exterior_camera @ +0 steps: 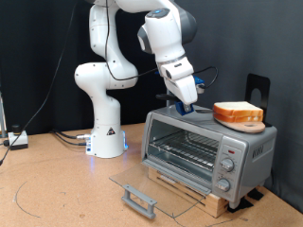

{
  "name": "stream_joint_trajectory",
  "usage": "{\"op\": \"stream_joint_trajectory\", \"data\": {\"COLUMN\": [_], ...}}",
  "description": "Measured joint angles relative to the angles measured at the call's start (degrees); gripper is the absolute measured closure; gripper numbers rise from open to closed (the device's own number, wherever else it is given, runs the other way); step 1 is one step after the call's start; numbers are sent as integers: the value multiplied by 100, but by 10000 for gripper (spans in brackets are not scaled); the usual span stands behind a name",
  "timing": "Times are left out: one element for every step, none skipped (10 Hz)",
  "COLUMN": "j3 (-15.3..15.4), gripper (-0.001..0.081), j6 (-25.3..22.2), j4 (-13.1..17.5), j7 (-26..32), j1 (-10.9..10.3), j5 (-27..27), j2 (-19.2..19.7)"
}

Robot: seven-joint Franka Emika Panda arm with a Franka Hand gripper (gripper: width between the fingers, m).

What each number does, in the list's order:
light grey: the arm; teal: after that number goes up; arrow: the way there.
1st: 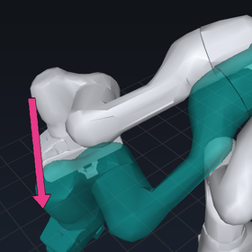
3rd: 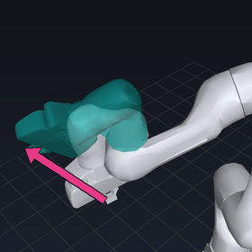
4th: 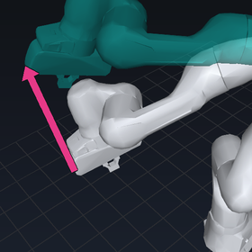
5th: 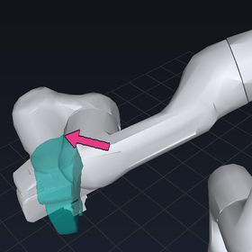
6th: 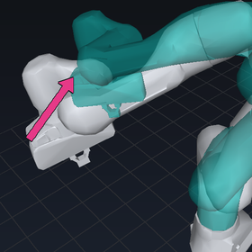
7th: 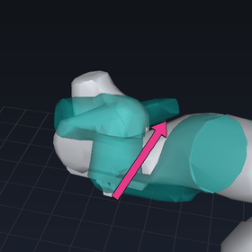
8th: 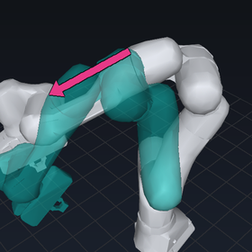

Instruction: Make a piece of toast with the oven

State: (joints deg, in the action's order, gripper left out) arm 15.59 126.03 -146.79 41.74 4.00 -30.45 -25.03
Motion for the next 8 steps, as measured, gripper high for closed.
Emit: {"op": "stream_joint_trajectory", "data": {"j3": [67, 137, 223, 309, 414, 521, 615, 687], "gripper": [410, 410, 410, 410, 410, 410, 410, 410], "j6": [22, 52, 76, 94, 103, 129, 168, 197], "j4": [45, 102, 158, 201, 247, 287, 317, 345], "j7": [-65, -100, -138, -190, -289, -391, -499, -585], "j1": [-2, -6, -14, -23, -27, -27, -27, -27], "j5": [-16, -55, -97, -113, -114, -114, -114, -114], "j2": [30, 77, 127, 165, 217, 279, 328, 381]}}
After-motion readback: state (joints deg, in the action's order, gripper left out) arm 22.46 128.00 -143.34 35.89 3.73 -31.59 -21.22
